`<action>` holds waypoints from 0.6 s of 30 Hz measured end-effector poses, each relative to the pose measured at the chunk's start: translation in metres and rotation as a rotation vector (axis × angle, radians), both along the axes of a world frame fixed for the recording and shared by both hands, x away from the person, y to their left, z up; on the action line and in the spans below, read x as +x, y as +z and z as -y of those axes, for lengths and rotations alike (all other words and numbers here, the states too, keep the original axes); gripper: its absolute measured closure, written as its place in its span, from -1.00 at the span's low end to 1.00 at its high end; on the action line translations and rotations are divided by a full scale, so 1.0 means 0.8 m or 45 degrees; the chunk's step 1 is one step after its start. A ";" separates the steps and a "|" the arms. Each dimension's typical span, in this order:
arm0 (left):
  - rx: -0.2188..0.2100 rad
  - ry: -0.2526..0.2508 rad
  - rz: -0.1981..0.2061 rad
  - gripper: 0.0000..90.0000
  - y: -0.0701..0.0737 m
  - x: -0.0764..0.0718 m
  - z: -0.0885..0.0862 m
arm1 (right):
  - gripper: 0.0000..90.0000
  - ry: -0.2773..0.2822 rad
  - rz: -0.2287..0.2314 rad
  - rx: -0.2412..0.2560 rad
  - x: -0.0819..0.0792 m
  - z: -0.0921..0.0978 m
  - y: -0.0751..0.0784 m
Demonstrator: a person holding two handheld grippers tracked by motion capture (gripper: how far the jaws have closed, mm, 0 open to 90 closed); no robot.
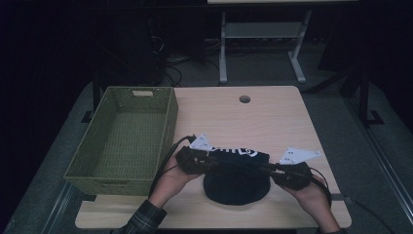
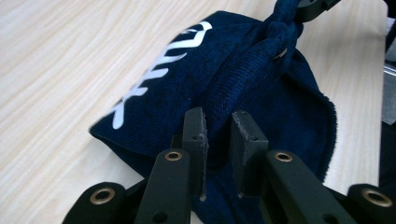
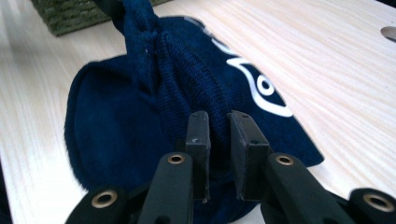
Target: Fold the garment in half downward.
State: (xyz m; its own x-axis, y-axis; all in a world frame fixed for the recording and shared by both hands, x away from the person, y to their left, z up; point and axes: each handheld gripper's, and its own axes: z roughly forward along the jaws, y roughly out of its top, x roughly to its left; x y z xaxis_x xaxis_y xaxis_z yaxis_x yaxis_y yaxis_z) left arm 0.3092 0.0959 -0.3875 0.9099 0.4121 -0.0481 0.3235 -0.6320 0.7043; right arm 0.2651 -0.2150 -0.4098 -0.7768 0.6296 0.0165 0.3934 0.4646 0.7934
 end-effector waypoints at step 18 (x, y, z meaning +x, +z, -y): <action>0.085 -0.060 -0.084 0.71 -0.039 -0.034 -0.001 | 0.64 0.090 -0.030 -0.059 -0.046 -0.011 -0.036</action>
